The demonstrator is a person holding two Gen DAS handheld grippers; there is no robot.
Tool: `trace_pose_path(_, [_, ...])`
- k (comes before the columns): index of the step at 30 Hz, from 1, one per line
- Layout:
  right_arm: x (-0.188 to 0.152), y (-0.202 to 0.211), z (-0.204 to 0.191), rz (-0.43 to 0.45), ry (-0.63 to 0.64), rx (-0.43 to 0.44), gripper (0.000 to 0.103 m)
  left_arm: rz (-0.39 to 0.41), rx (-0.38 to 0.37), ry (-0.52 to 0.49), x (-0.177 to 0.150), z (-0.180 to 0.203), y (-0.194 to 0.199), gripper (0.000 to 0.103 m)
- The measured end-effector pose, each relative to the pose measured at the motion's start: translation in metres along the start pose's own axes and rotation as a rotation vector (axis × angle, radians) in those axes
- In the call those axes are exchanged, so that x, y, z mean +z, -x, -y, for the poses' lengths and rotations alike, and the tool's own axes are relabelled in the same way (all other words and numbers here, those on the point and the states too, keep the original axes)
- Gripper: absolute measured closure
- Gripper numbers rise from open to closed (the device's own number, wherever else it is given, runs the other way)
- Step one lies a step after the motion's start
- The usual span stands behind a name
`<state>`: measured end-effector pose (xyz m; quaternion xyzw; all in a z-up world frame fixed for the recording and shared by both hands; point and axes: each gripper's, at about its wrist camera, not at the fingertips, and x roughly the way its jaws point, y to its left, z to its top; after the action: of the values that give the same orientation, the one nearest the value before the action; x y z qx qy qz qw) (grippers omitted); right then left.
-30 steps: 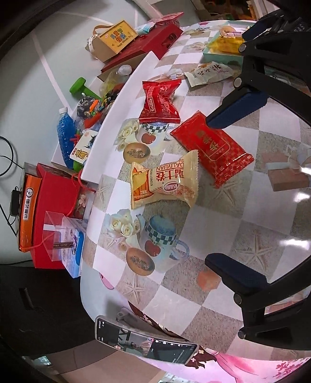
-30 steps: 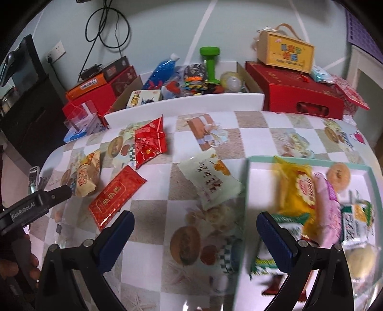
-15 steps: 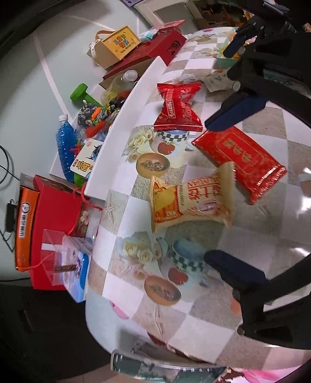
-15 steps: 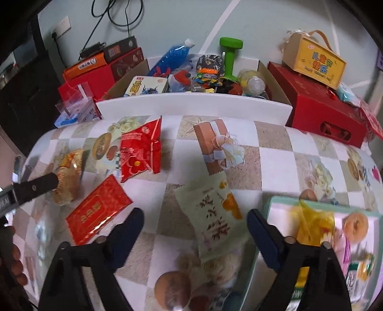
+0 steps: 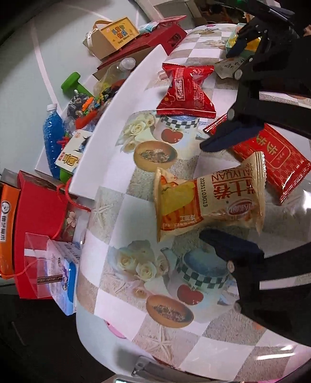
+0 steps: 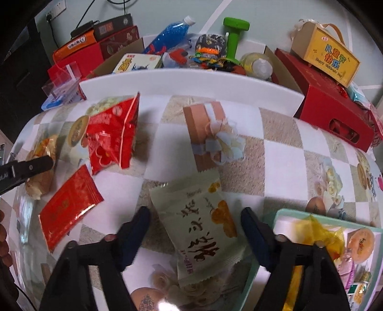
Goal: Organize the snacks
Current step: 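Grasp the yellow-orange bread bag with the left tool while the right tool grasps the white pastry bag, then carry both bags over the teal tray and lower them inside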
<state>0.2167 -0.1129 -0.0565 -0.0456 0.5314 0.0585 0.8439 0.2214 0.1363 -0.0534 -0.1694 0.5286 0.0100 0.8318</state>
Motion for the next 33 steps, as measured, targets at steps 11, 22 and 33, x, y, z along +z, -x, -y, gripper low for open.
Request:
trace_pose_path(11, [-0.017,0.013,-0.008,0.036,-0.009,0.013,0.049,0.035,0.011,0.005,-0.014,-0.004,0.014,0.064])
trace_pose_path(22, [-0.040,0.072,-0.021,0.149,-0.084,0.031,0.049,0.088,-0.024,0.020,-0.047,0.014,0.059,0.064])
trace_pose_path(33, [-0.075,0.097,-0.017,0.149,-0.189,0.059,0.048,0.124,-0.040,0.015,-0.076,0.035,0.094,0.064])
